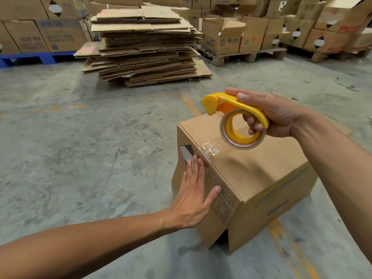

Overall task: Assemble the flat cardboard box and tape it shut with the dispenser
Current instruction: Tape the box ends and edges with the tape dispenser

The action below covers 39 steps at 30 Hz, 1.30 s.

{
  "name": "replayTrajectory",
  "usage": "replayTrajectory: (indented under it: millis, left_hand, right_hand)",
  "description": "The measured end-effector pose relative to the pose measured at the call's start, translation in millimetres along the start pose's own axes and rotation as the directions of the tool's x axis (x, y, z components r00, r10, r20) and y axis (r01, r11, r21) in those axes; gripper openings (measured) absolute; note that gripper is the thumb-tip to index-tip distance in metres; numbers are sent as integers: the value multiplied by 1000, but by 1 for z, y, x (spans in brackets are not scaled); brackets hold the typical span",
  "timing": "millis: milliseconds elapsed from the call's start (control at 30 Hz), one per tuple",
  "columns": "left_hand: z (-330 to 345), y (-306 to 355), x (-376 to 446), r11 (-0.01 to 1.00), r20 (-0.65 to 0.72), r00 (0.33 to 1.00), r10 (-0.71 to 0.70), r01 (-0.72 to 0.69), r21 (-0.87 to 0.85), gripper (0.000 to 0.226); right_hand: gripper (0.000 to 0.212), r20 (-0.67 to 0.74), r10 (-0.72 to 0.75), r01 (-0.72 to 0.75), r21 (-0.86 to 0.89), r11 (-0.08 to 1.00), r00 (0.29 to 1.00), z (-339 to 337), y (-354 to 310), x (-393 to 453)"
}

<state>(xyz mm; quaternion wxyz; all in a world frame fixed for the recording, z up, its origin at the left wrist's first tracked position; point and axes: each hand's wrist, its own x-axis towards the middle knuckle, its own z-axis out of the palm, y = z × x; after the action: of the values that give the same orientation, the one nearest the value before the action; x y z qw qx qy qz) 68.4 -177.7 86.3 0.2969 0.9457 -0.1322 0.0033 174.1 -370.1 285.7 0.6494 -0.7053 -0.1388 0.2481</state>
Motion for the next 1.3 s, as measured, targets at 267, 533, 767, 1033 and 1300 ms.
replayTrajectory:
  millis: [267, 533, 767, 1033, 1300]
  left_hand:
    - [-39, -15, 18, 981, -396, 917, -55, -24, -193, 38]
    - [-131, 33, 63, 228, 409, 866, -286, 476, -849, 63]
    - [-143, 41, 70, -31, 512, 815, -271, 524, -851, 21]
    - [-170, 32, 103, 535, 327, 902, -283, 431, -726, 19]
    - [-195, 4, 168, 793, 346, 887, -307, 439, -423, 19]
  right_hand:
    - [36, 117, 73, -73, -5, 997, 990, -5, 2, -4]
    - [36, 180, 126, -129, 0, 992, 976, -8, 5, -5]
    - [37, 184, 122, -120, -21, 993, 975, -5, 2, -6]
    - [41, 114, 132, -120, -107, 987, 985, 11, -10, -17]
    - [36, -62, 124, -125, -26, 992, 990, 28, -1, -29]
